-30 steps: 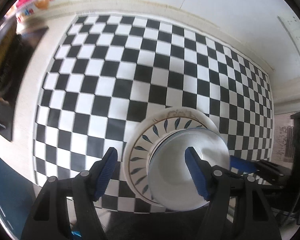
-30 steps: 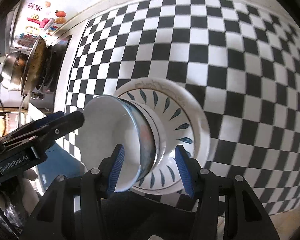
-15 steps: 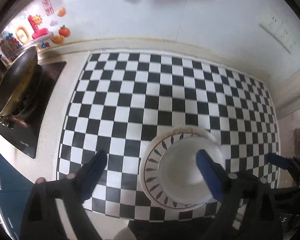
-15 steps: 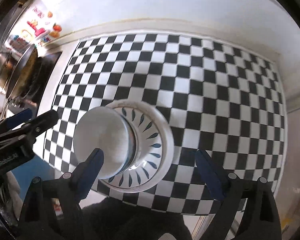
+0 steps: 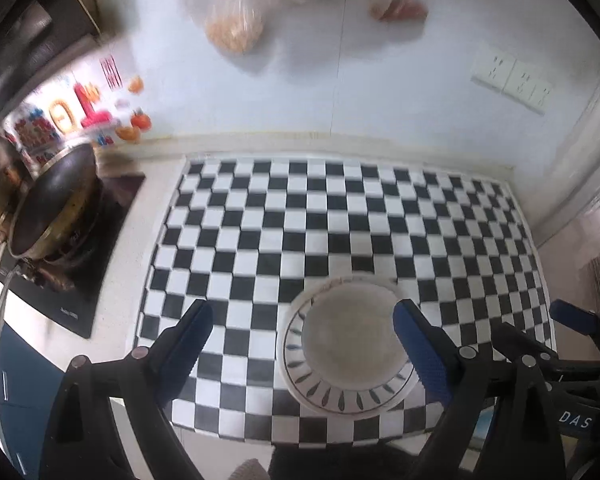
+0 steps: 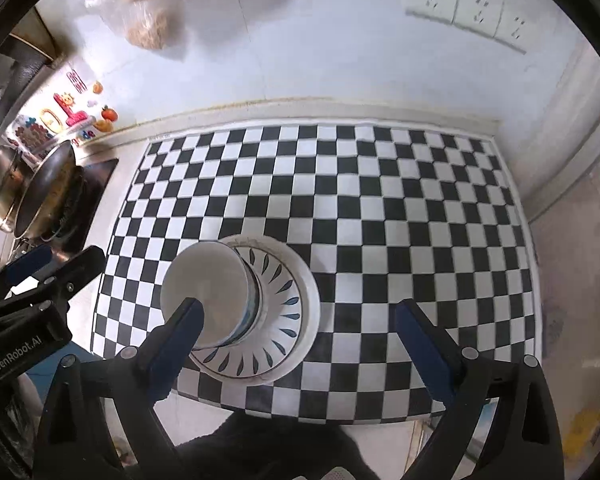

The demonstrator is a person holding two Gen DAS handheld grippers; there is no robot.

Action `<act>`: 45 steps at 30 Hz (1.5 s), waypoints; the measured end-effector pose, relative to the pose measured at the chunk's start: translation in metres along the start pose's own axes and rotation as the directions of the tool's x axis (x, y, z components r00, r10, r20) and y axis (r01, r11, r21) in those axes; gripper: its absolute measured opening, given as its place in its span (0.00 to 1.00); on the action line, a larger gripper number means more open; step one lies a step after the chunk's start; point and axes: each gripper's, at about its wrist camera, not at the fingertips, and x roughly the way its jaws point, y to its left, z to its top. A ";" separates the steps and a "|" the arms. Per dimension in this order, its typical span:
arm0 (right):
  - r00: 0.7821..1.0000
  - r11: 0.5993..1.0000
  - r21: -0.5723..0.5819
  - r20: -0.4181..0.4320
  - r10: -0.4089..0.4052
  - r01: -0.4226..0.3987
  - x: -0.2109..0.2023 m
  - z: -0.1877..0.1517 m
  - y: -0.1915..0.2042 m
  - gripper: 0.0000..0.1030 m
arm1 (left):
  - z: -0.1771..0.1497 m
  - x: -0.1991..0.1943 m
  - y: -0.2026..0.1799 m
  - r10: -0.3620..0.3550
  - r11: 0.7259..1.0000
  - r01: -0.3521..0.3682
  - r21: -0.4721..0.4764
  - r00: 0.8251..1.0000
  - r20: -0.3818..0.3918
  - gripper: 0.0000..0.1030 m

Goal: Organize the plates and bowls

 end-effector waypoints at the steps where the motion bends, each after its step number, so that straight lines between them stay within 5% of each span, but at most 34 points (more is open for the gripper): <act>1: 1.000 1.000 -0.003 0.012 -0.004 0.004 -0.005 -0.002 -0.001 0.95 | 0.000 -0.006 -0.001 0.010 1.000 -0.010 0.000 1.000 0.020 0.90; 11: 0.988 1.000 0.000 0.152 0.010 -0.010 -0.081 -0.044 -0.010 0.96 | -0.033 -0.075 -0.010 0.064 0.997 -0.059 -0.052 0.991 0.113 0.90; 15: 0.986 1.000 -0.008 0.167 0.000 0.002 -0.109 -0.068 -0.012 0.96 | -0.052 -0.101 -0.011 0.086 0.994 -0.076 -0.078 0.988 0.129 0.98; 22: 0.970 0.999 -0.017 0.241 -0.040 0.045 -0.159 -0.109 -0.007 0.96 | -0.088 -0.160 -0.008 0.142 0.988 -0.123 -0.093 0.962 0.234 0.99; 30: 0.948 0.997 0.008 0.308 -0.078 0.079 -0.215 -0.173 0.018 0.96 | -0.129 -0.221 0.011 0.101 0.994 -0.082 -0.070 0.943 0.319 0.99; 45: 0.903 0.986 0.108 0.399 -0.157 0.124 -0.316 -0.324 0.090 0.96 | -0.241 -0.307 0.057 0.029 0.996 -0.055 0.068 0.941 0.337 0.99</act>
